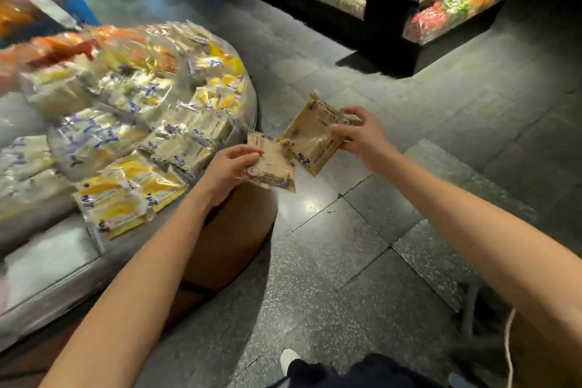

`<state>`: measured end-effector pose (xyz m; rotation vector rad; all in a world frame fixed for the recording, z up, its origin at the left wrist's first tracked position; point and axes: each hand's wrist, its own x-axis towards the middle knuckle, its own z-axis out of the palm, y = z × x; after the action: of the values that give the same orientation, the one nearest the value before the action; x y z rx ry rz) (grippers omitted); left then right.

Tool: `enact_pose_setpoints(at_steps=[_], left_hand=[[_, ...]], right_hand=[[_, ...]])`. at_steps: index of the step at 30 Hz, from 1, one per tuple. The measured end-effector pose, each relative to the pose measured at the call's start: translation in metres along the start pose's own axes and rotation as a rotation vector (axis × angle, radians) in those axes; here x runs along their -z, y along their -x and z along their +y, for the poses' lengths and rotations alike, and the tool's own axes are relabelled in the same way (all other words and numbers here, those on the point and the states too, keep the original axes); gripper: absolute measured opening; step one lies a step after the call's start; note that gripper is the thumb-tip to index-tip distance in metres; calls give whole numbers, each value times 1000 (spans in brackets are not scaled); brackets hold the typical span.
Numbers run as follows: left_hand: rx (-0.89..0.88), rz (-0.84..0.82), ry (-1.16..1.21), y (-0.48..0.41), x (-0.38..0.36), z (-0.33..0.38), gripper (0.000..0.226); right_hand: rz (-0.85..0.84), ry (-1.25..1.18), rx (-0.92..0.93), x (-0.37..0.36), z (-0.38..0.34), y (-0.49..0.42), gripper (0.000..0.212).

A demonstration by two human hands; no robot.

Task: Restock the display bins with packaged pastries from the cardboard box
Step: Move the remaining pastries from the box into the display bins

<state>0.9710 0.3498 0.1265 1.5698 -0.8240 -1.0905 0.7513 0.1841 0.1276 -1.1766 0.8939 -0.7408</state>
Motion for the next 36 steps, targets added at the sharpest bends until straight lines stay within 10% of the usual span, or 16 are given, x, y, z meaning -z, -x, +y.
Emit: enact_pose_setpoints(at_steps=[12, 28, 36], left_hand=[[-47, 404, -17, 75, 225, -40, 22], [91, 775, 21, 136, 386, -90, 42], [138, 964, -3, 122, 436, -92, 21]], right_hand=[[-408, 169, -34, -259, 45, -33, 33], [-1191, 520, -12, -493, 69, -77, 98], [-1232, 540, -96, -573, 78, -118, 68]])
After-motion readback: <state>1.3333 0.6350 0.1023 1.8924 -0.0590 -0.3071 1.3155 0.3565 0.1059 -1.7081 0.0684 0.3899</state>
